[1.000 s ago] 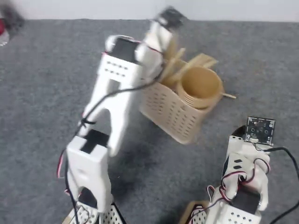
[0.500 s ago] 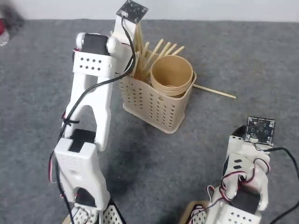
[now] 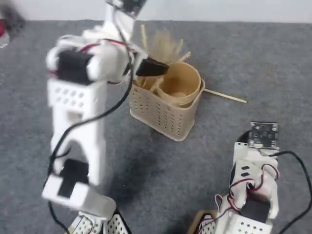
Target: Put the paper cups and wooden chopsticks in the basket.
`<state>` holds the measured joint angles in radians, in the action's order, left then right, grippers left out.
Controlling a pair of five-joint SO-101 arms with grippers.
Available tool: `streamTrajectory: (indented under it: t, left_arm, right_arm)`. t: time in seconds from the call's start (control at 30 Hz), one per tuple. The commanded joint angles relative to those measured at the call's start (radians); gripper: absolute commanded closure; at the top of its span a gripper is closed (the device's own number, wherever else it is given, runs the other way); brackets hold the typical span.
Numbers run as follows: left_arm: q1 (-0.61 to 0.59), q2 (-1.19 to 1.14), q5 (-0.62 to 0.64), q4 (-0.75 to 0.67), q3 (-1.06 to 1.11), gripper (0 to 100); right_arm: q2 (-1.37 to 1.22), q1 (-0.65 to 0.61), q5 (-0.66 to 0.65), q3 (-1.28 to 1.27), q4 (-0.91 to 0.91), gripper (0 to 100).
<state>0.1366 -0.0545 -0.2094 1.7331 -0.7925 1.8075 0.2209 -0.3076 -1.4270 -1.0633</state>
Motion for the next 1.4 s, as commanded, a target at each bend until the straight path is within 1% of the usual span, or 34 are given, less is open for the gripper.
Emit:
streamTrajectory:
  t: [0.0,0.1,0.2,0.3,0.37,0.5,0.53,0.6,0.67,0.73,0.77,0.87,1.0,1.07,1.1,1.2,1.3,1.37]
  left_arm:
    - [-0.061,0.167,0.009,0.018,-0.030,55]
    - [-0.126,0.239,0.009,0.020,-0.028,55]
    - [-0.212,0.295,0.009,0.021,-0.027,55]
    - [-0.321,0.334,0.011,0.021,-0.008,55]
    - [-0.368,0.365,0.026,0.021,0.042,55]
    - [-0.381,0.450,0.064,0.020,0.200,55]
    - [-0.384,0.477,0.081,0.020,0.259,55]
    - [-0.397,0.545,0.124,0.020,0.404,55]
    - [-0.466,0.623,0.175,0.014,0.599,55]
    - [-0.535,0.710,0.215,-0.058,0.839,55]
    - [-0.566,0.763,0.221,-0.117,0.960,55]
    - [-0.632,0.947,0.224,-0.344,1.336,55]
    - [-0.698,1.226,0.222,-0.618,1.801,55]
    - [-0.732,1.361,0.221,-0.729,1.994,55]
    - [-0.749,1.422,0.219,-0.760,2.069,55]
    - [-0.769,1.602,0.218,-0.758,2.247,55]
    - [-0.770,1.766,0.216,-0.717,2.338,55]
    - [-0.756,1.864,0.218,-0.675,2.393,55]
  right_arm:
    - [0.002,-0.047,-0.051,0.051,-0.012,81.6]
    - [-0.010,-0.061,-0.054,0.121,-0.004,85.5]
    - [-0.120,-0.061,-0.068,0.232,0.028,85.9]
    - [-0.354,-0.061,-0.071,0.368,0.073,85.5]
    - [-0.530,-0.062,-0.069,0.489,0.077,85.7]
    - [-0.874,-0.062,-0.083,0.773,0.036,85.4]
    - [-0.954,-0.062,-0.114,0.850,0.002,85.4]
    - [-1.118,-0.070,-0.222,1.003,-0.079,85.3]
    - [-1.280,-0.082,-0.339,1.131,-0.134,85.3]
    - [-1.442,-0.081,-0.433,1.234,-0.159,85.3]
    - [-1.512,-0.077,-0.462,1.280,-0.159,85.4]
    - [-1.687,-0.048,-0.482,1.421,-0.159,85.7]
    - [-1.880,-0.082,-0.664,1.519,-0.171,85.9]
    - [-1.974,-0.097,-0.669,1.550,-0.143,85.9]
    - [-2.015,-0.099,-0.671,1.567,-0.128,85.9]
    - [-2.129,-0.099,-0.677,1.608,-0.067,86.0]
    - [-2.221,-0.116,-0.683,1.628,-0.019,86.8]
    - [-2.273,-0.127,-0.726,1.642,-0.005,89.5]
